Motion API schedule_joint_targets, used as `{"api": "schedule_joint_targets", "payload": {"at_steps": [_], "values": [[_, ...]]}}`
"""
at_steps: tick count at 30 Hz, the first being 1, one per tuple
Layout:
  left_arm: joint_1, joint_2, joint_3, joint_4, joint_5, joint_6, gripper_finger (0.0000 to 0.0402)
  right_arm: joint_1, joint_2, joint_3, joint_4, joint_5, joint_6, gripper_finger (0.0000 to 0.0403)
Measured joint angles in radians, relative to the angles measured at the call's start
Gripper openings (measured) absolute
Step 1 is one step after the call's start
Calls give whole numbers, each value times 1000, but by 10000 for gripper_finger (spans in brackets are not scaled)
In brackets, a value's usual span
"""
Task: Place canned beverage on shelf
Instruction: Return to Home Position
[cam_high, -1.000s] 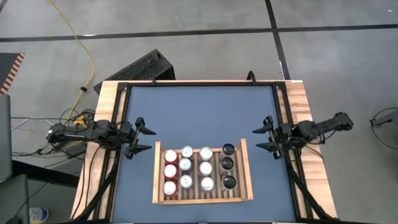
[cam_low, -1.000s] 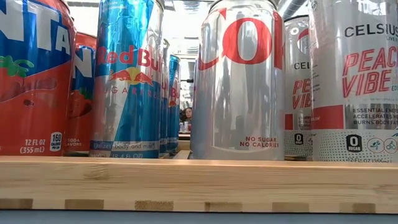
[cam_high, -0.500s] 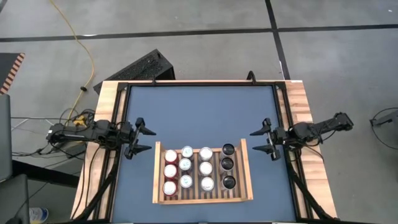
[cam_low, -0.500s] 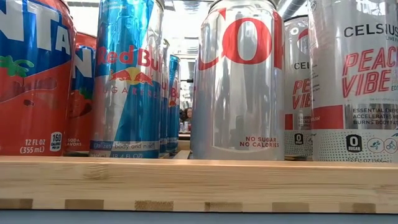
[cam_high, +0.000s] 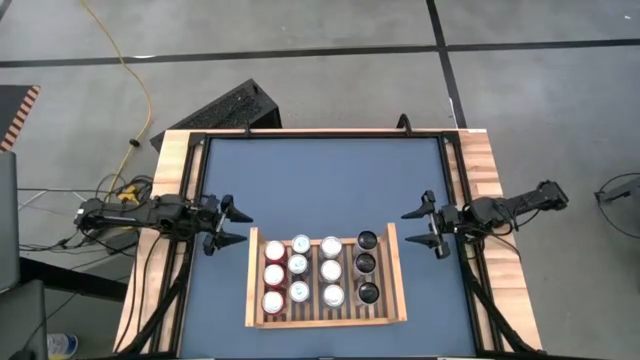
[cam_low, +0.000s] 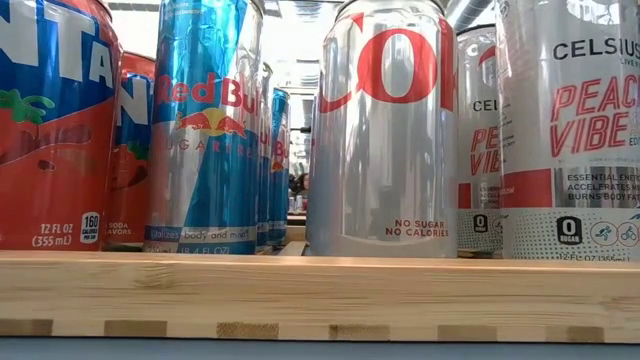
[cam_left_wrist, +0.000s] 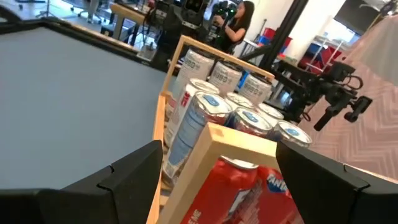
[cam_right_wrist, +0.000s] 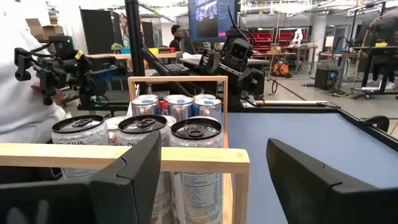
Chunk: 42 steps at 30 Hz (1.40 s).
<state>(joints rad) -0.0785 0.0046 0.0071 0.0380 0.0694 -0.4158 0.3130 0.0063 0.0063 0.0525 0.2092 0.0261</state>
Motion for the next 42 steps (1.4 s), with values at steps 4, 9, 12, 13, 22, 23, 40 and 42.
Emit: {"api": "schedule_joint_targets", "payload": {"at_steps": [4,9,12,13,22,23,40,42], "values": [[0,7,6,-14,-5,-16,302,0,0,0,-2,0,0,266],[0,7,11,-27,-6,-13,302,0,0,0,-3,0,0,265],[0,7,12,-29,-6,-15,302,0,0,0,-3,0,0,265],[0,7,12,-29,-6,-15,302,0,0,0,-3,0,0,265],[0,7,14,-33,-6,-15,302,0,0,-1,-4,0,0,265],[0,7,14,-33,-6,-15,302,0,0,-1,-4,0,0,265],[0,7,15,-34,-6,-15,302,0,0,-1,-4,1,1,265],[0,7,15,-34,-6,-15,302,0,0,-1,-4,1,0,265]]}}
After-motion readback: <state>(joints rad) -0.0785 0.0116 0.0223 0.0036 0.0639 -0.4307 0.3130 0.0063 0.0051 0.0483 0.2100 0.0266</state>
